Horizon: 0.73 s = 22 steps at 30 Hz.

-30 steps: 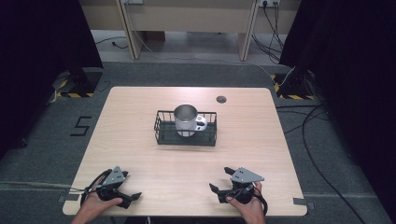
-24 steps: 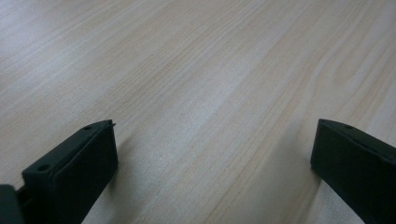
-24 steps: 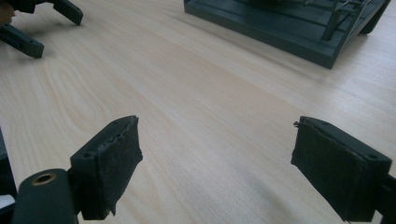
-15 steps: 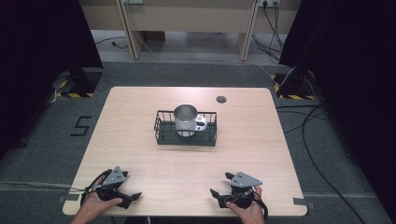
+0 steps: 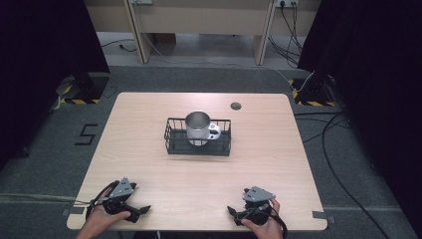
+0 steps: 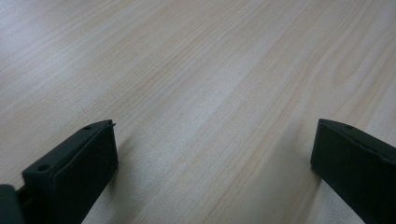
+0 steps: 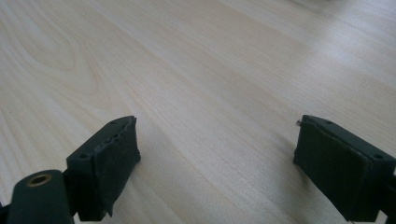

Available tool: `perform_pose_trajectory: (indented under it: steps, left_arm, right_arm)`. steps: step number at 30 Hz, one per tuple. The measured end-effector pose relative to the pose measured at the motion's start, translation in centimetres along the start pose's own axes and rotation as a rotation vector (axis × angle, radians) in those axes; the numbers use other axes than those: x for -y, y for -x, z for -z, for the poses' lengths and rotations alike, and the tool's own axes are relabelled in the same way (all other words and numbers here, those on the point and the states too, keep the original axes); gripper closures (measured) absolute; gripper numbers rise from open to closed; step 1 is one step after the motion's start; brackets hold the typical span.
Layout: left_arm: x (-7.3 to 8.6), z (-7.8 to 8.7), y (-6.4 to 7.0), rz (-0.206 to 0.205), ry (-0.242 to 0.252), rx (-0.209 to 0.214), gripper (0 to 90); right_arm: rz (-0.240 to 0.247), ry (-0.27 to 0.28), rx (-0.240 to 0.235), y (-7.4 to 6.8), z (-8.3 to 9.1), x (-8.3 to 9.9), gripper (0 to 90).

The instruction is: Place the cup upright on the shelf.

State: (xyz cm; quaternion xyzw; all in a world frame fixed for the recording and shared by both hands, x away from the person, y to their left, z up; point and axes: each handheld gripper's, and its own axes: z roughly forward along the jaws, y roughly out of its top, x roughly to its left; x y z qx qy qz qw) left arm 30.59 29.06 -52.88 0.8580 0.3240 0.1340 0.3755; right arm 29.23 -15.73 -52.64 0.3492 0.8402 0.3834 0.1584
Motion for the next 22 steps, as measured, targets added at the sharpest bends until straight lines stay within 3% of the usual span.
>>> perform_pose_trajectory:
  steps: [7,15,22]
  left_arm:
    - [0.00,0.00,0.01,0.001,0.000,0.000,0.0]
    - [0.01,0.00,0.01,0.000,0.000,0.000,0.0]
    - [0.01,0.00,0.00,0.000,0.000,0.000,0.0]
  right_arm:
    - [0.004,0.008,0.002,-0.11,-0.05,0.14,11.5]
    - [-0.003,0.002,0.011,-0.55,-0.47,0.16,0.6]
    - [-0.004,0.008,0.015,-0.60,-0.46,0.25,0.6]
